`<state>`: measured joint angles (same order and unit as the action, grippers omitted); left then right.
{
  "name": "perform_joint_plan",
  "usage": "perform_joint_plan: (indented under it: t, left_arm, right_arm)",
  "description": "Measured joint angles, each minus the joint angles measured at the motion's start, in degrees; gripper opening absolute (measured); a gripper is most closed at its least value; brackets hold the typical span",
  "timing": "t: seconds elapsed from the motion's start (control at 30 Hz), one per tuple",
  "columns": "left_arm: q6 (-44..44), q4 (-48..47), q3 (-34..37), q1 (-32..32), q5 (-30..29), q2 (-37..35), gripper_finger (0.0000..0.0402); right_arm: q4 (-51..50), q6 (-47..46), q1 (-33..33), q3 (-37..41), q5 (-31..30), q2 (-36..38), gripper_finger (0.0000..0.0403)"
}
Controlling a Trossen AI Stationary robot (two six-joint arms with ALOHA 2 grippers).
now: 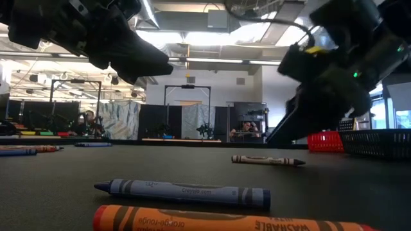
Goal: Sort crayons
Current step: Put the black crayon into the black bin
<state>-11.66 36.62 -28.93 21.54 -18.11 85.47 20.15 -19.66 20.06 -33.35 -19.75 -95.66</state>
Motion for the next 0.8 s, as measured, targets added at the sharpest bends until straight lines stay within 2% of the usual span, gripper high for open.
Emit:
perform_joint_plan:
  t: [0.13, 0.27, 0.53, 0.67, 0.8]
  left_arm:
    - [0.1, 0.0, 0.0, 0.0, -0.6, 0.0, 0.0126]
    - [0.2, 0.2, 0.0, 0.0, -0.9, 0.0, 0.0126]
    - [1.7, 0.2, 0.0, -0.4, -1.0, 0.0, 0.0126]
    - [1.7, 0.2, 0.0, -0.8, -1.0, 0.0, 0.0126]
    - [1.7, 0.0, 0.0, -0.9, -0.9, 0.0, 0.0126]
  right_arm:
    - [1.0, 0.4, -1.1, -1.5, 1.0, -4.9, 0.0186]
    - [1.6, -0.9, -1.0, -2.3, 1.2, -6.4, 0.0180]
    - [1.3, -0.9, -1.3, -2.4, 1.1, -6.4, 0.0119]
    - [-0.1, -1.4, -1.0, -3.6, 5.0, -4.8, 0.0112]
    - [2.2, -1.1, 2.4, -7.5, 9.6, -4.6, 0.0133]
